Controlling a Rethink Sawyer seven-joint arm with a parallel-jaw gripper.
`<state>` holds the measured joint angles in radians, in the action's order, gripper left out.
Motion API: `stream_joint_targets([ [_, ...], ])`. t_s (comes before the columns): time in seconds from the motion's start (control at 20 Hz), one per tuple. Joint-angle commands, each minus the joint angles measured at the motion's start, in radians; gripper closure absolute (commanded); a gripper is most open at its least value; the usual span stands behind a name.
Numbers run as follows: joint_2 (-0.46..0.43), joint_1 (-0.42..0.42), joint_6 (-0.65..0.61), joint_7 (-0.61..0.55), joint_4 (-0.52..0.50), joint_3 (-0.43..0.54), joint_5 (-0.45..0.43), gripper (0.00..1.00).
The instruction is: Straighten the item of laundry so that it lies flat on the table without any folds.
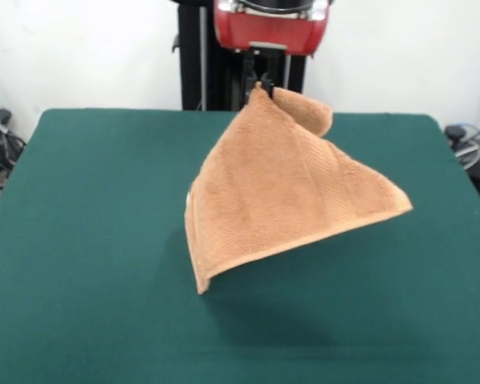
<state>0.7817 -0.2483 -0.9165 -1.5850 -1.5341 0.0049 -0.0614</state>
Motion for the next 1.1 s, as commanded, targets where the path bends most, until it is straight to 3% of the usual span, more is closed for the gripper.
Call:
stream_joint_targets([
  [0.05, 0.007, -0.029, -0.070, 0.116, -0.038, 0.083, -0.066, 1.00],
  [0.35, 0.024, -0.054, -0.056, 0.131, -0.068, 0.089, -0.073, 1.00],
  [1.1, 0.055, -0.071, -0.123, 0.160, -0.032, 0.087, -0.095, 1.00],
])
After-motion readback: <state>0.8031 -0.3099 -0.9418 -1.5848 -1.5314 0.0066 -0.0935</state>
